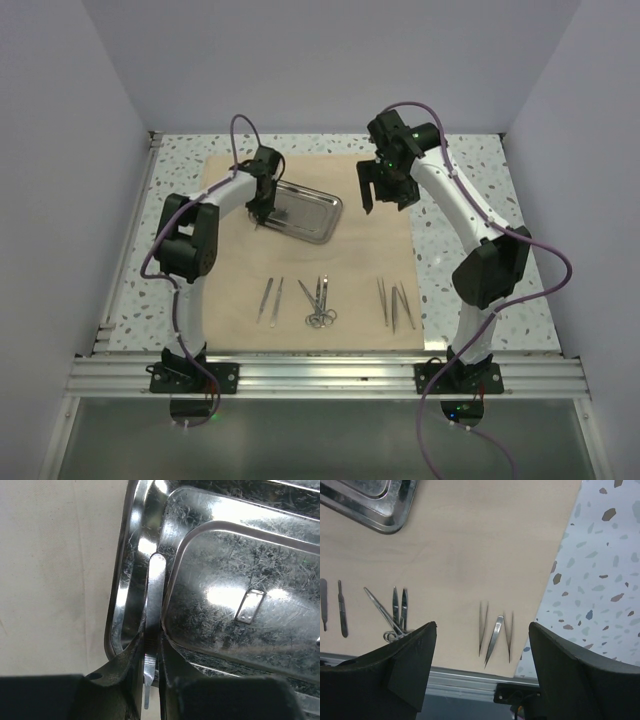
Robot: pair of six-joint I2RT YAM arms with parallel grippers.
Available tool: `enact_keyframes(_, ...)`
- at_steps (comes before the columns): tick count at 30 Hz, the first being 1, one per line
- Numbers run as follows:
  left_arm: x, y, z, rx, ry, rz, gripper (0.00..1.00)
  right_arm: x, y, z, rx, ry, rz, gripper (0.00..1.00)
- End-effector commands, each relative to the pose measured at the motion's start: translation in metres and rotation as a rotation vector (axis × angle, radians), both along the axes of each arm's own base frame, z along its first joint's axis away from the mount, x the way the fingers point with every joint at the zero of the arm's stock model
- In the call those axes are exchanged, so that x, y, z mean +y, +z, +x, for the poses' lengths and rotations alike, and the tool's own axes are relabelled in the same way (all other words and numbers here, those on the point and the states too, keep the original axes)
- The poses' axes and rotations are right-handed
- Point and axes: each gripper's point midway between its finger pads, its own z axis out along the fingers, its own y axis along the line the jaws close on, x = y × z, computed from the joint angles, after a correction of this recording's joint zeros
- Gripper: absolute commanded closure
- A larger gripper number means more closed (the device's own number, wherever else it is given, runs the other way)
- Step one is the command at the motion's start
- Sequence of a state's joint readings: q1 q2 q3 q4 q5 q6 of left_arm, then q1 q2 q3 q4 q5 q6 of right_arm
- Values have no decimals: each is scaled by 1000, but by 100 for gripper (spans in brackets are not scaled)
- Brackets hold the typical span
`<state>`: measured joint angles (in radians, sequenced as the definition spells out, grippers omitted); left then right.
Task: Open and lay out the surgical kit
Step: Pick up the medical item from the container, then place the medical item in the surgical kit.
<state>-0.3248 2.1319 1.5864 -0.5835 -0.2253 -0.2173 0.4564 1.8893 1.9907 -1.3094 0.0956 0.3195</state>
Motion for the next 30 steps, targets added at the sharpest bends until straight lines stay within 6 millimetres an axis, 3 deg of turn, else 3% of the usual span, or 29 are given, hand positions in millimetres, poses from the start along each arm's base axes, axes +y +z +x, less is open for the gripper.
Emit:
enact_keyframes(1,5,-34,-5,90,18,-42,100,-6,12,-3,-22,5,5,22)
enact_keyframes(4,3,-20,1,70,17,-49,100,-5,14,-3,-26,3,16,22)
enact_keyframes(7,0,7,9,21,16,-71,100,-6,18,-1,-48,-16,15,23)
enact_keyframes(12,-10,74,24,-101,10,-140,100,-12,39,2,-138,-67,34,23)
enact_keyframes(16,-11,113,16,-139,21,-158,100,-17,52,-2,-186,-100,45,23)
enact_keyframes(17,-10,128,10,-157,27,-165,100,-19,55,-2,-199,-105,48,23)
enact_keyframes(19,-14,132,-8,-146,23,-162,100,-22,62,-8,-219,-119,56,23)
enact_keyframes(20,-15,149,-16,-177,33,-174,100,-22,65,-10,-231,-122,65,24)
enact_keyframes(22,-27,141,-45,-145,14,-166,100,-25,71,-17,-247,-136,81,23)
enact_keyframes(23,-29,154,-59,-174,29,-181,100,-24,72,-19,-251,-137,96,23)
enact_keyframes(24,-30,138,-80,-131,30,-163,100,-25,70,-24,-244,-139,100,23)
enact_keyframes(25,-44,134,-99,-120,2,-164,100,-27,76,-29,-262,-149,119,23)
enact_keyframes(26,-48,143,-114,-146,29,-199,100,-27,79,-30,-277,-153,137,23)
enact_keyframes(27,-47,119,-139,-90,35,-187,100,-26,73,-37,-259,-148,149,23)
enact_keyframes(29,-64,119,-167,-107,50,-271,100,-25,81,-47,-293,-148,197,21)
enact_keyframes(30,-59,95,-187,-61,58,-257,100,-25,73,-53,-272,-144,205,19)
